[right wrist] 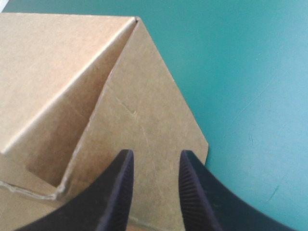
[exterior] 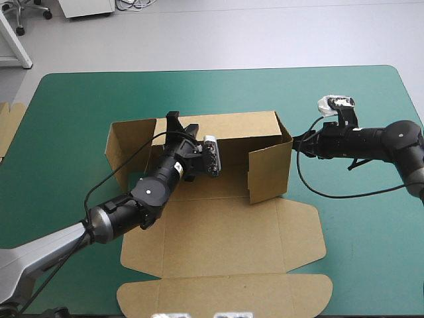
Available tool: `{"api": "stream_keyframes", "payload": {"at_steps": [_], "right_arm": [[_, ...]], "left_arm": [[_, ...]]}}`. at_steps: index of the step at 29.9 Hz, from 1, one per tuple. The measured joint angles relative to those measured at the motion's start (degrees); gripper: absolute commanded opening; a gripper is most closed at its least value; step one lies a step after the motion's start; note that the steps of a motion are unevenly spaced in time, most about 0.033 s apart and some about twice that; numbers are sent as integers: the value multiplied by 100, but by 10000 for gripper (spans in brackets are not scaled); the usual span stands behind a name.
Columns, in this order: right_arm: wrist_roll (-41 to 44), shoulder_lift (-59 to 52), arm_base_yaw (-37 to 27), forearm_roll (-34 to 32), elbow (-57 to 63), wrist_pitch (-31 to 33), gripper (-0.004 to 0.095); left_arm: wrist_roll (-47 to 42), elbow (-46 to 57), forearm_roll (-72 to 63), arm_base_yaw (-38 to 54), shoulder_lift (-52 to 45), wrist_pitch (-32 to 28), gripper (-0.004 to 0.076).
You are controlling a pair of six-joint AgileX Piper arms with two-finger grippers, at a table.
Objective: Fold the box
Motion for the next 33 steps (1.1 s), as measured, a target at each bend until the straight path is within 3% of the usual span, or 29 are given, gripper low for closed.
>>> {"api": "stream_keyframes", "payload": {"at_steps": [6,22,27,33], "right_arm": [[-447,-150,0,488,474,-59,296],[-534,-796,-17,537,905,234,297],[-299,-950,-67,313,843,145,297],[428,-1316,-86,-463,385,-43,297]], "left_arm": [[0,0,0,0,7,0,-10],[9,0,0,0,7,0,-10],[14,0,0,0,7,0,-10],[14,0,0,0,7,0,-10]]}}
